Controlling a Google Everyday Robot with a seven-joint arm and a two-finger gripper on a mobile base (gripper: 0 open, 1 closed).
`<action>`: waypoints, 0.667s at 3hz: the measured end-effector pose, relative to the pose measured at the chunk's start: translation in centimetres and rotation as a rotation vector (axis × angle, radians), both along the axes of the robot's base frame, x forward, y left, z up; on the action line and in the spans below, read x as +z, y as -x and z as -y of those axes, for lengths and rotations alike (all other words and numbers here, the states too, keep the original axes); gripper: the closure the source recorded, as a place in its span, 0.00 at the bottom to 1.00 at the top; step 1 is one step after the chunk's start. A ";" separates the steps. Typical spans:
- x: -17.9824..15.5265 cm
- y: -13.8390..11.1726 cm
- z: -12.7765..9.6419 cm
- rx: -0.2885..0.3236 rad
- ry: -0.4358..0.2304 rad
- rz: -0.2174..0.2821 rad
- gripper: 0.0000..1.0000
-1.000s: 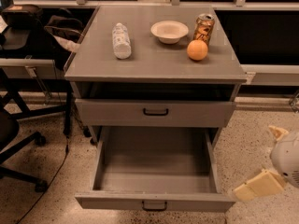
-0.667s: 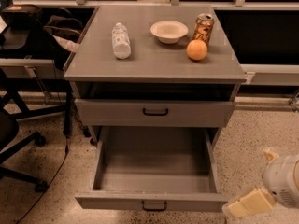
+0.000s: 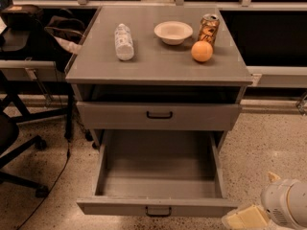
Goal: Close middle drawer
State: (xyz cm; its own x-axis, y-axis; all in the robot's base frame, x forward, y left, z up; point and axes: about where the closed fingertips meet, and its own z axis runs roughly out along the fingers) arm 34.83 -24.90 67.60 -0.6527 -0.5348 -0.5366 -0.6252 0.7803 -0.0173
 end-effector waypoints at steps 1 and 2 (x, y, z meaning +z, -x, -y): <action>0.1 -0.1 0.0 0.000 0.002 0.005 0.26; 0.1 -0.1 0.0 0.000 0.002 0.005 0.49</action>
Offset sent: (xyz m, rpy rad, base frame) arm 0.0012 -0.0003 0.0013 -0.0020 -0.0048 0.0000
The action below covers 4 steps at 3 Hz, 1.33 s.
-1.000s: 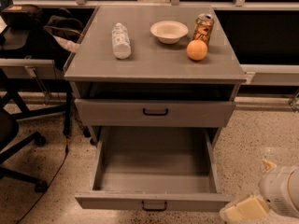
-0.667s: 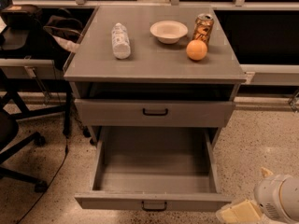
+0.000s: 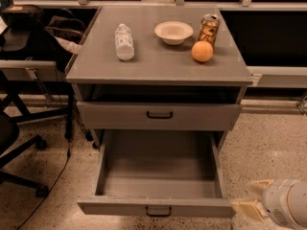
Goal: Close middle drawer
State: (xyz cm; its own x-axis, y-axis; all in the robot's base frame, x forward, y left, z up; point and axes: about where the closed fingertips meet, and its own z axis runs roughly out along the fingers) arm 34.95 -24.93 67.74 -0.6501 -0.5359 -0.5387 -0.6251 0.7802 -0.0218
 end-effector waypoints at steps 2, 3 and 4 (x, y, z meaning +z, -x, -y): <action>-2.1 0.2 -0.1 0.012 -0.033 0.035 1.00; -5.5 0.3 -0.1 0.053 -0.070 0.050 1.00; -11.5 -0.2 0.1 0.110 -0.115 0.034 1.00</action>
Offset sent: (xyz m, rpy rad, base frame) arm -0.0075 0.0021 -0.0402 0.0578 -0.0563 0.0224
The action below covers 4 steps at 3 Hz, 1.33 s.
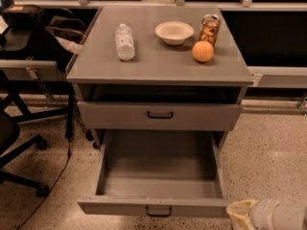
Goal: Close middle drawer
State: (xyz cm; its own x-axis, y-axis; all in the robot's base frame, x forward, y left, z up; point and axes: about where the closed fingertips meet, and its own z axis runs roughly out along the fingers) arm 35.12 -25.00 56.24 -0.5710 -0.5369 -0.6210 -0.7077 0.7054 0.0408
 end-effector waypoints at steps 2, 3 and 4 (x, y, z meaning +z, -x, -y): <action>-8.2 -0.6 -0.1 0.046 -0.042 -0.080 1.00; -10.9 -0.9 0.1 0.032 -0.047 -0.113 1.00; -12.9 -1.3 0.0 0.014 -0.056 -0.140 1.00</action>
Offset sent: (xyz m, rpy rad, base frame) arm 0.0131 -0.0003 -0.1275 0.0511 0.1280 0.0558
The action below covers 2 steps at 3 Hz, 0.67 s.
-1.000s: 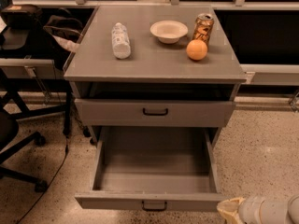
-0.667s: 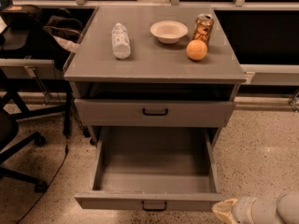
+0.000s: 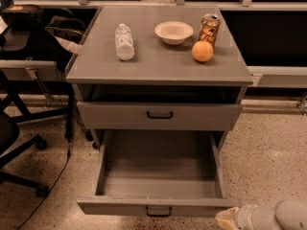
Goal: Close middle drawer
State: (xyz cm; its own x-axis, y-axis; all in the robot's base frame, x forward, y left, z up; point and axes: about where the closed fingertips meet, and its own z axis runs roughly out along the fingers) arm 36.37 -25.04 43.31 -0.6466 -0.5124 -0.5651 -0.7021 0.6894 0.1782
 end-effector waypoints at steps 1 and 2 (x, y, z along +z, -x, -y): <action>-0.8 -0.1 0.0 -0.012 -0.007 -0.013 1.00; -1.6 -1.1 -0.6 -0.025 -0.004 -0.024 1.00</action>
Offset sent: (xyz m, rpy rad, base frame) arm 0.0106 0.0089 -0.0221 0.0111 0.0337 -0.0261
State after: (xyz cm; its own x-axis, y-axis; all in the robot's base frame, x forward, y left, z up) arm 37.47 -24.39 41.73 -0.6728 -0.4932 -0.5514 -0.6798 0.7063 0.1977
